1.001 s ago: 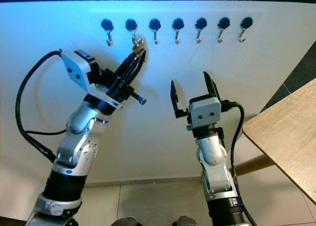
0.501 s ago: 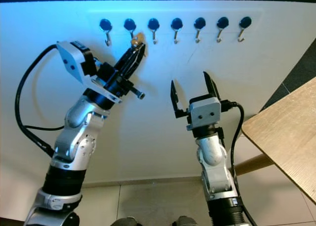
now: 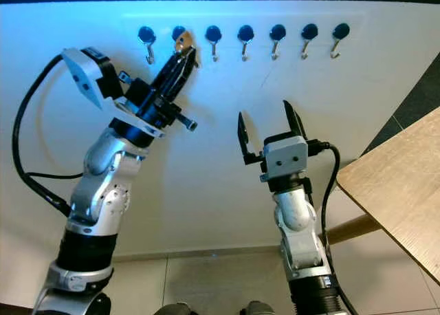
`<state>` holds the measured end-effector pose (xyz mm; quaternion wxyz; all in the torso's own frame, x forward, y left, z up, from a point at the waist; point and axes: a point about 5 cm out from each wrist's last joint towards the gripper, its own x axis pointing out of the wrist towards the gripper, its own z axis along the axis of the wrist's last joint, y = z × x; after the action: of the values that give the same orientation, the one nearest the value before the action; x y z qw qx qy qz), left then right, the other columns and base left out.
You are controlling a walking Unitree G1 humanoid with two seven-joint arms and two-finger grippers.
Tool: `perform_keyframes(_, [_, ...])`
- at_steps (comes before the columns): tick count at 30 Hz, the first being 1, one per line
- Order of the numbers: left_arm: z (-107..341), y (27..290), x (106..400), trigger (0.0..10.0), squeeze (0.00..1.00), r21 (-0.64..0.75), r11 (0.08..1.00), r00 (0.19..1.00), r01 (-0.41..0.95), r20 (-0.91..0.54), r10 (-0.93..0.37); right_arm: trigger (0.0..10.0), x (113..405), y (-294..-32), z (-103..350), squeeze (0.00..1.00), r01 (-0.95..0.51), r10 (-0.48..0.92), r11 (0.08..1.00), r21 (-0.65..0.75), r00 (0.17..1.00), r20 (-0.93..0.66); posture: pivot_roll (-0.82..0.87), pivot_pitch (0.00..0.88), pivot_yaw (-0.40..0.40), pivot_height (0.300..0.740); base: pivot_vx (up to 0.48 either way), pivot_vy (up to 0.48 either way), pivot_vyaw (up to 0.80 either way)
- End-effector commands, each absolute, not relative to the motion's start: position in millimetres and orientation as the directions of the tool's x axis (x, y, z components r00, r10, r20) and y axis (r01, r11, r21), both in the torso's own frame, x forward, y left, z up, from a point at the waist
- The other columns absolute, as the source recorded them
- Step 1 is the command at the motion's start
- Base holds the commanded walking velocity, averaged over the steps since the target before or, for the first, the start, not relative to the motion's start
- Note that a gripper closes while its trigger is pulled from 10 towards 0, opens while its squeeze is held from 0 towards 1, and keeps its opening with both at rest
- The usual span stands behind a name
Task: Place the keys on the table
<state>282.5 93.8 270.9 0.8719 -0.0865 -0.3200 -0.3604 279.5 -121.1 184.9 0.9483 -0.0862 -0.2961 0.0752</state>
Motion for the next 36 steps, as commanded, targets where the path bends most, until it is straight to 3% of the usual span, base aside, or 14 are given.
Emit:
perform_keyframes(1, [267, 93, 277, 10.0, 0.0, 0.099, 0.723, 0.525, 0.684, 0.621, -0.582, 10.0, 278, -122, 179, 0.0, -0.097, 0.195, 0.973, -0.208, 0.827, 0.527, 0.0, 0.1, -0.009, 0.74, 0.0, 0.0, 0.0])
perform_keyframes(12, [232, 100, 265, 10.0, 0.0, 0.137, 0.773, 0.597, 0.619, 0.558, -0.577, 10.0, 275, -127, 161, 0.0, -0.095, 0.192, 0.971, -0.22, 0.858, 0.477, 0.0, 0.096, -0.008, 0.74, 0.0, 0.0, 0.0])
perform_keyframes(16, [204, 104, 268, 10.0, 0.0, 0.137, 0.782, 0.66, 0.608, 0.462, -0.593, 10.0, 277, -131, 137, 0.0, -0.114, 0.174, 0.977, -0.178, 0.913, 0.369, 0.0, 0.085, -0.003, 0.74, 0.0, 0.0, 0.0])
perform_keyframes(17, [196, 106, 269, 10.0, 0.0, 0.133, 0.789, 0.682, 0.6, 0.43, -0.592, 10.0, 278, -133, 129, 0.0, -0.122, 0.169, 0.98, -0.161, 0.928, 0.33, 0.0, 0.085, -0.003, 0.74, 0.0, 0.0, 0.0])
perform_keyframes(19, [152, 122, 280, 10.0, 0.0, 0.089, 0.843, 0.804, 0.53, 0.261, -0.534, 10.0, 277, -140, 93, 0.0, -0.128, 0.137, 0.99, -0.063, 0.977, 0.166, 0.0, 0.074, -0.005, 0.74, 0.0, 0.0, 0.0])
perform_keyframes(23, [116, 139, 283, 10.0, 0.0, 0.054, 0.896, 0.886, 0.442, 0.131, -0.445, 10.0, 271, -147, 62, 0.0, -0.105, 0.105, 0.994, 0.016, 0.994, 0.017, 0.0, 0.069, -0.007, 0.74, 0.0, 0.0, 0.0])
perform_keyframes(25, [69, 163, 283, 10.0, 0.0, 0.078, 0.942, 0.944, 0.326, -0.08, -0.32, 10.0, 258, -160, 25, 0.0, -0.052, 0.06, 0.997, 0.059, 0.987, -0.152, 0.01, 0.061, -0.007, 0.74, 0.0, 0.0, 0.0])
perform_keyframes(28, [47, 176, 279, 10.0, 0.0, 0.088, 0.959, 0.951, 0.269, -0.184, -0.25, 10.0, 250, -166, 7, 0.0, -0.016, 0.033, 0.997, 0.072, 0.967, -0.253, 0.01, 0.059, -0.006, 0.74, 0.0, 0.0, 0.0])
perform_keyframes(31, [-1, 201, 261, 10.0, 0.0, 0.128, 0.981, 0.894, 0.147, -0.441, -0.076, 10.0, 227, -175, -33, 0.0, 0.051, 0.008, 0.993, 0.108, 0.876, -0.482, 0.01, 0.042, 0.009, 0.74, 0.0, 0.0, 0.0])
perform_keyframes(36, [-36, 197, 237, 10.0, 0.0, 0.048, 0.988, 0.777, 0.146, -0.624, -0.085, 10.0, 198, -187, -61, 0.0, 0.144, -0.056, 0.985, 0.093, 0.783, -0.62, 0.0, 0.021, 0.024, 0.74, 0.0, 0.0, 0.0])
